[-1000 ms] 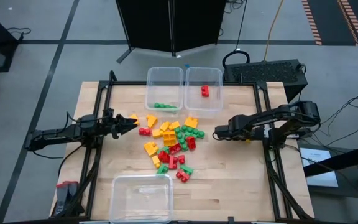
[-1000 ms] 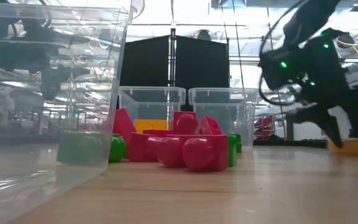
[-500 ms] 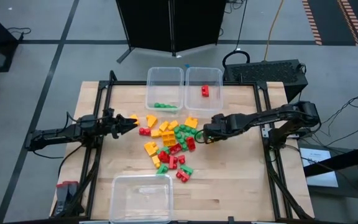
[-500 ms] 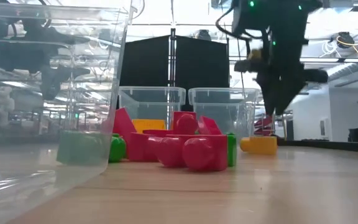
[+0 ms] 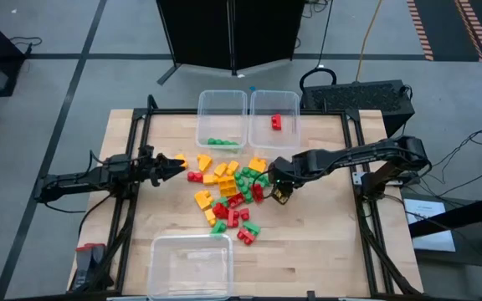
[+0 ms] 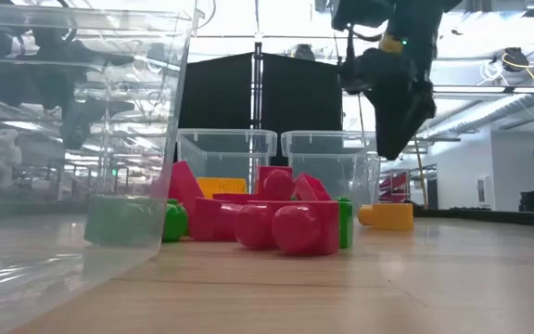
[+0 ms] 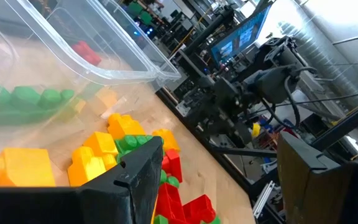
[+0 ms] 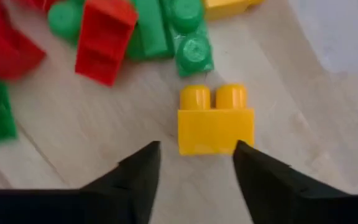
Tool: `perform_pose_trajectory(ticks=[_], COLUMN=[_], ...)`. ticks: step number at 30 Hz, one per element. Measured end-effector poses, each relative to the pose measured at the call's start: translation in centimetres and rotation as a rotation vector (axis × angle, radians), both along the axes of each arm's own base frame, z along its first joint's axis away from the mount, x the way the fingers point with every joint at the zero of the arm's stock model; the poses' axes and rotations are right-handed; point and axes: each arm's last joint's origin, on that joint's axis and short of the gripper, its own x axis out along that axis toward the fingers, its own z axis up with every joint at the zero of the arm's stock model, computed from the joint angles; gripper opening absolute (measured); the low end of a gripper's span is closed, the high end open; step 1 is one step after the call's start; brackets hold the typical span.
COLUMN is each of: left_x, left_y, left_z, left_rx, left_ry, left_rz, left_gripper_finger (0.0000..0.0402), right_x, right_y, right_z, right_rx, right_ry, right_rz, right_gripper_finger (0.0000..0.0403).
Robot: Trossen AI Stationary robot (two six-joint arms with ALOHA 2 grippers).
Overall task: Sort blocks
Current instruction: Put the yellow game piece into the bottom transparent bin
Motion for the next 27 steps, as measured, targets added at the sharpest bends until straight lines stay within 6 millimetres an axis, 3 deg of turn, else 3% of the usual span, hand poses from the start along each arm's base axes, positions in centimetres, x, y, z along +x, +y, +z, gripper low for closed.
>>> perform_pose_trajectory(ticks=[5,11,18,27], left_x=[0.0,0.0,0.0,0.0], left_y=[0.0,0.0,0.0,0.0], left_z=[0.0,0.0,0.0,0.0], left_rx=[0.0,0.0,-0.001,-0.001], left_ry=[0.0,0.0,0.0,0.0], left_rz=[-0.002,-0.007,-0.007,-0.007], left_gripper_finger=[0.021,0.021,0.021,0.021], right_x=[0.1,0.5,1.1,2.5], right_y=[0.2,0.5,0.2,0.0], right_z=[-1.8,-3.5,-4.9,-6.1], right_rx=[-0.01,-0.075,-0.167,-0.206], right_ry=[0.152,0.266,0.345,0.293], right_rz=[0.34,0.74,0.888,1.019], right_gripper_finger=[0.0288,0.0315,0.0314,0.0314])
